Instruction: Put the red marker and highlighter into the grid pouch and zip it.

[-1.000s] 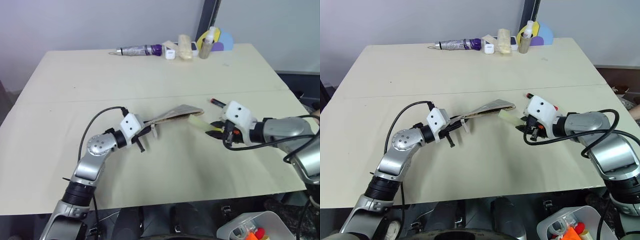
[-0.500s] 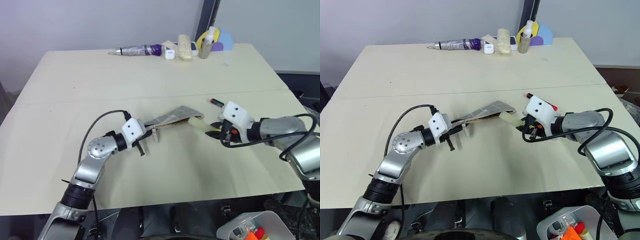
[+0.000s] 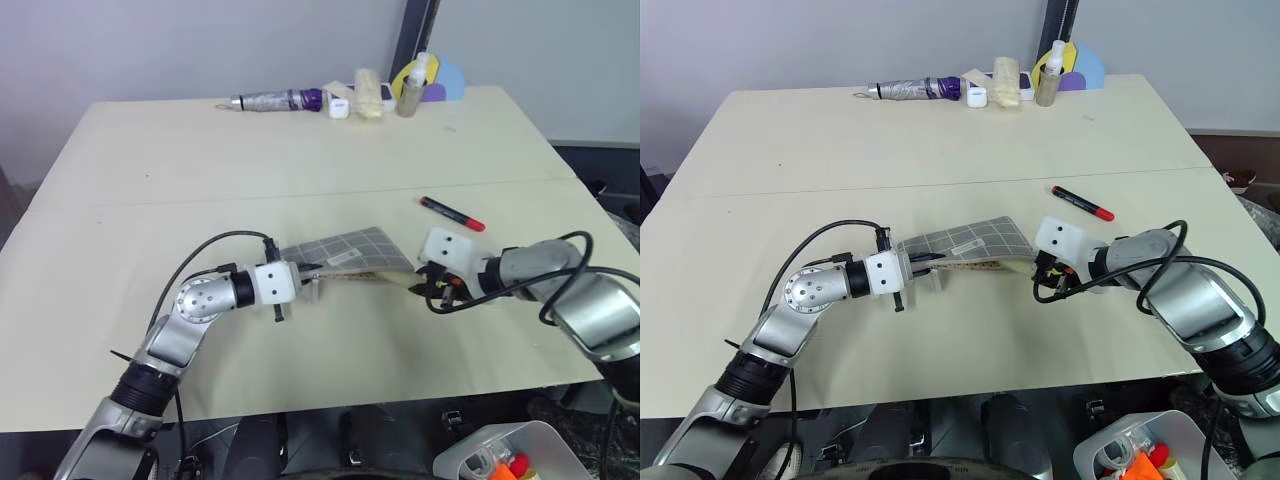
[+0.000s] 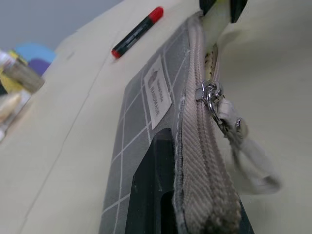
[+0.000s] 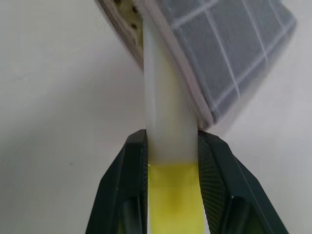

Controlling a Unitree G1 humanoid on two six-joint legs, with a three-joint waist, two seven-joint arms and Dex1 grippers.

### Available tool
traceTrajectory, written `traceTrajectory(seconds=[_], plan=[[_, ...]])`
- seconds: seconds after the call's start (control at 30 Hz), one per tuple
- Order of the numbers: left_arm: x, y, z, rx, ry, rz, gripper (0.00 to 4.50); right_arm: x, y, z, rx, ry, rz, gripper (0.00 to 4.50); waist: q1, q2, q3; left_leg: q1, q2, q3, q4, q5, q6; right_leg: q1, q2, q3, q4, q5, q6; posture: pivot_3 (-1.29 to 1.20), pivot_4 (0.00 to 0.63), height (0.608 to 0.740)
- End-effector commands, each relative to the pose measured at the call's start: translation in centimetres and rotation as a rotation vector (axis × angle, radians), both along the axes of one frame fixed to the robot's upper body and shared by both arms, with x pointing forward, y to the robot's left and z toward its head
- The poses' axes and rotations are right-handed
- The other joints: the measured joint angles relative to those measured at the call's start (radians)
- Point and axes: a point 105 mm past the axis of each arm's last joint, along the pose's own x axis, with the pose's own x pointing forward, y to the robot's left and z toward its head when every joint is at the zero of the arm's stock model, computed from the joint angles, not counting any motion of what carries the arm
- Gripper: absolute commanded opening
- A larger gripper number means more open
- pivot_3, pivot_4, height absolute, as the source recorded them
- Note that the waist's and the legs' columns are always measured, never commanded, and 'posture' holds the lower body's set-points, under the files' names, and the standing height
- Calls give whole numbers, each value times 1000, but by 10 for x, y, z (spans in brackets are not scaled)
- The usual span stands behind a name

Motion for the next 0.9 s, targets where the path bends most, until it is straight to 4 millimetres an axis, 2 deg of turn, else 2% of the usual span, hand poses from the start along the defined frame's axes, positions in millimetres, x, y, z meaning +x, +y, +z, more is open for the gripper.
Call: traceTrajectory(seconds=[0.03,0.13,0.17,0.2,0.33,0.37,0.5,0.73,0.83,0.9], plan=[[-8,-13,5,8,-52,-82,0,1,17,12,14,-47,50,844,1,0,0,0,0,0,0,0,0,0,0,0,0,0,0,0,150,740],[-7,-14,3,4,-47,-83,0,2,25,15,38,-58,58,844,2,0,0,-2,0,0,0,0,0,-2,0,0,0,0,0,0,150,740],[-7,-14,3,-3,-41,-79,0,3,26,18,52,-63,55,1883,3,0,0,-2,0,0,0,0,0,-2,0,0,0,0,0,0,150,740],[-7,-14,3,-8,-38,-75,0,3,26,20,60,-67,51,2251,4,0,0,-2,0,0,1,0,0,-2,0,0,0,0,0,0,150,740],[-6,-12,4,-46,-6,-50,0,3,14,32,73,-95,14,4261,5,0,0,-3,0,0,1,0,0,-2,0,0,0,0,0,0,150,740],[-5,-12,4,-57,2,-43,0,2,11,33,70,-99,9,4483,6,0,0,-3,0,0,1,0,0,-2,0,0,0,0,0,0,150,740],[1,-10,13,-148,51,4,0,-3,-6,39,68,-110,-20,4483,7,0,0,-3,0,0,1,0,0,-2,0,-1,0,0,0,0,150,740],[6,-8,17,-214,107,44,0,3,-35,50,67,-169,-131,4483,2,0,0,-3,0,0,1,0,0,-2,0,0,1,0,0,0,150,740],[7,-8,18,-230,119,52,0,6,-41,55,66,-198,-149,4483,2,0,0,-3,0,0,1,0,0,-2,0,0,0,0,0,0,150,740],[8,-9,19,-244,128,59,0,4,-41,59,79,-200,-145,3963,3,0,0,-3,0,0,1,0,0,-2,0,0,0,0,0,0,150,740]])
